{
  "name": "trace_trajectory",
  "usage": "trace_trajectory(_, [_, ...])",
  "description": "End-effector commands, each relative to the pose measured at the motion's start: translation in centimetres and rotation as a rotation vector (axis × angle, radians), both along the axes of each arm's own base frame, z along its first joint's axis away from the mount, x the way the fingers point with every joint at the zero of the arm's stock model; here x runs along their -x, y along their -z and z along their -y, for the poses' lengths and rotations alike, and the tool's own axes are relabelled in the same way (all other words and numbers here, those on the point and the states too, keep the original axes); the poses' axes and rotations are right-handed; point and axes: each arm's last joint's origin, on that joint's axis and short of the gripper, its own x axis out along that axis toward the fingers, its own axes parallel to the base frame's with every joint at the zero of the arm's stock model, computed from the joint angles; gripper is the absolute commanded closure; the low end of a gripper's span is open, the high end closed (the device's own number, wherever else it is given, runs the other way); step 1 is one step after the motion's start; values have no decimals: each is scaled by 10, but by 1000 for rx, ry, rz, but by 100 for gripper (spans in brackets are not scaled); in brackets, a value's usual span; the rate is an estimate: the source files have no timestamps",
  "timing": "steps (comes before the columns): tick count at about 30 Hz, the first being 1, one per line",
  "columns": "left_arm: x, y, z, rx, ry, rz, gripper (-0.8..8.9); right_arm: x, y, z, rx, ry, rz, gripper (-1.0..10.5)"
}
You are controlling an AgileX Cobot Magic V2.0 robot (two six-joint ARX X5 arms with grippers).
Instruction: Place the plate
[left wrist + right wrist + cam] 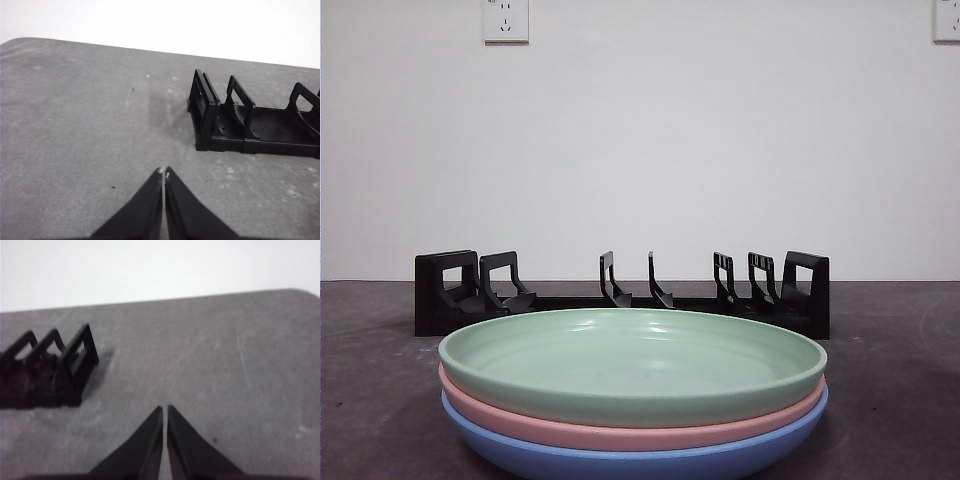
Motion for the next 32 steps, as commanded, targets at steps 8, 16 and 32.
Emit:
trace_trajectory(8, [-1,7,0,5,-5,-26,807,-1,8,1,38,21,-32,931])
trace_trajectory(16, [-1,7,0,5,-5,-26,807,-1,8,-1,38,10,-28,931])
trace_trajectory(32, [-1,7,0,5,-5,-26,807,-1,5,-1,39,10,-4,931])
